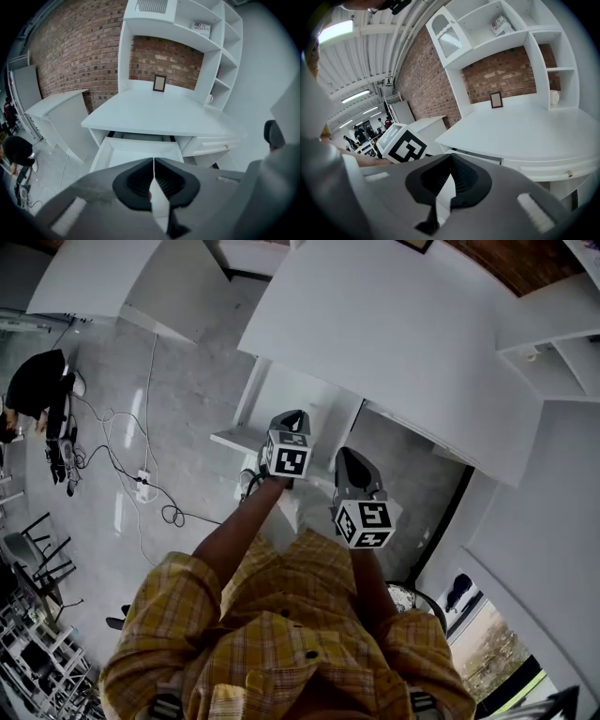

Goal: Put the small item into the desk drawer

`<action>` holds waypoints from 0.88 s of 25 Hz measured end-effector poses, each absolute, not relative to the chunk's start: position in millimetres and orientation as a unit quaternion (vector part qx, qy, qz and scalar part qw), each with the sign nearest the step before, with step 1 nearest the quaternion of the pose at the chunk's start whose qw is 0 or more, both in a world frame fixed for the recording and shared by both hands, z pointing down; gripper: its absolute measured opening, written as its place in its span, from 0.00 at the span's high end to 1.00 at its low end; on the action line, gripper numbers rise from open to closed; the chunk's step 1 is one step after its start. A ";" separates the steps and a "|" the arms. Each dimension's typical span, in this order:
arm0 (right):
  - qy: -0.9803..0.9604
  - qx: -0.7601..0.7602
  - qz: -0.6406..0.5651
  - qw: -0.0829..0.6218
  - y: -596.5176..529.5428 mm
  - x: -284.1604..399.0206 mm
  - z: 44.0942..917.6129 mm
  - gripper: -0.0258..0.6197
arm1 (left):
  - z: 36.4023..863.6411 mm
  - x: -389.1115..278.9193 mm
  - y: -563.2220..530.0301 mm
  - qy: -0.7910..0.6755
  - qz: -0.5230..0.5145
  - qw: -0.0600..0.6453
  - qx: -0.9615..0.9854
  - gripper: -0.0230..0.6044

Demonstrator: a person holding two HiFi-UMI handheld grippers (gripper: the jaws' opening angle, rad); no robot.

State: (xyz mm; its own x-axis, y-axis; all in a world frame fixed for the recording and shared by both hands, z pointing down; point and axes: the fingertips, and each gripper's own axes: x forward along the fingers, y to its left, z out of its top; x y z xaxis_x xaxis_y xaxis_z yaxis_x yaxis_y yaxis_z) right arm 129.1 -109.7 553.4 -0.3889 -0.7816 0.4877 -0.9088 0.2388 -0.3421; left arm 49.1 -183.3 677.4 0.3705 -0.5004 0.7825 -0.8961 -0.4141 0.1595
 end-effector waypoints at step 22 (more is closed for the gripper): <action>-0.811 0.533 0.228 0.078 -93.7 116.1 470.3 0.96 | 523.9 30.0 -144.9 -0.482 0.198 0.202 0.829 0.96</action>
State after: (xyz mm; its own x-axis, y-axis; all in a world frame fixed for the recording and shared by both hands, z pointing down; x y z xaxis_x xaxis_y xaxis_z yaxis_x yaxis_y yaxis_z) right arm 116.1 -93.7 470.3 -0.4206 -0.8285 0.3698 -0.8998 0.3285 -0.2872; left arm 30.0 -144.9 523.9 0.4564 -0.7195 0.5234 -0.8795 -0.4539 0.1430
